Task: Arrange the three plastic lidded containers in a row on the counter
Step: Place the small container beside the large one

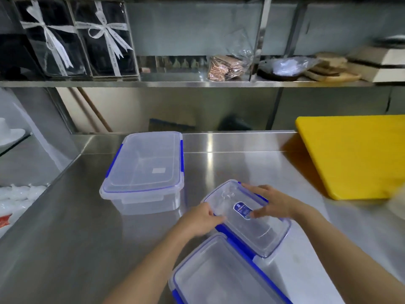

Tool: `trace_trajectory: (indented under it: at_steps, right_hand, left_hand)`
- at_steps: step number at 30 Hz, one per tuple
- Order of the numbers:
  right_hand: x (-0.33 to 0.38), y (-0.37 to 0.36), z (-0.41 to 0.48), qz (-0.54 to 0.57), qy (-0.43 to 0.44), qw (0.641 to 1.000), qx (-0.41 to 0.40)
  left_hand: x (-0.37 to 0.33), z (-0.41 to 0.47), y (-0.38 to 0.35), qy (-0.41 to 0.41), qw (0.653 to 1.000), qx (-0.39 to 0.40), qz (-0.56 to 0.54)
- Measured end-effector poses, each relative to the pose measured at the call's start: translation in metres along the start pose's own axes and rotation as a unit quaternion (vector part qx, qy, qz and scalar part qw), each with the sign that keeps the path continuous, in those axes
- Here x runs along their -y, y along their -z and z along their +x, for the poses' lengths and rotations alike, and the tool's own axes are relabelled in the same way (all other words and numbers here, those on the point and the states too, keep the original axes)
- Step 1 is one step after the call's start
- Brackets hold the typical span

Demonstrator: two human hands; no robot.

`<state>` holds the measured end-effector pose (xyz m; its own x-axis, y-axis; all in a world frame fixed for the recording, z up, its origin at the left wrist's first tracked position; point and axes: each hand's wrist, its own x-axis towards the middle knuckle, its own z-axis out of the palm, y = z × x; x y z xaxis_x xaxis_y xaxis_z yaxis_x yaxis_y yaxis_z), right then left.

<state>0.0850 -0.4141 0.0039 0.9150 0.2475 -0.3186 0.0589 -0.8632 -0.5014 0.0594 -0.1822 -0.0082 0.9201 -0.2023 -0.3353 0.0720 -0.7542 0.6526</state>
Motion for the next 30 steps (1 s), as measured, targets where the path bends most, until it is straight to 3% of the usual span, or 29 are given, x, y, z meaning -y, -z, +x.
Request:
trace_trajectory:
  at_steps: [2,5,8,10,14,18,22,30]
  right_hand:
    - [-0.014,-0.002,-0.002,-0.015,-0.030,0.999,0.039]
    - [-0.027,-0.009,0.000,-0.062,-0.064,0.995,0.045]
    - [-0.026,-0.018,0.004,-0.087,-0.097,0.991,0.011]
    - [-0.021,-0.026,0.007,-0.084,-0.120,0.989,-0.021]
    - [-0.002,-0.038,0.014,-0.036,-0.149,0.986,-0.064]
    - [0.001,-0.032,0.013,-0.016,-0.143,0.989,-0.042]
    - [-0.010,-0.020,0.007,-0.052,-0.066,0.996,0.035]
    - [-0.015,-0.020,0.010,-0.082,0.017,0.996,-0.026]
  left_hand:
    - [-0.003,0.002,-0.004,0.000,0.999,0.044,0.004]
    - [-0.010,0.001,-0.008,0.003,1.000,0.019,0.007]
    - [-0.013,0.000,-0.008,-0.009,0.998,-0.008,-0.056]
    - [-0.014,-0.002,-0.006,-0.022,0.992,0.047,-0.118]
    - [-0.006,0.002,-0.009,-0.020,0.992,0.102,-0.068]
    - [0.002,0.005,-0.011,-0.070,0.997,0.007,0.031]
    - [0.004,0.005,-0.013,-0.200,0.963,-0.147,0.108]
    - [0.002,0.007,-0.023,-0.300,0.912,-0.197,0.199]
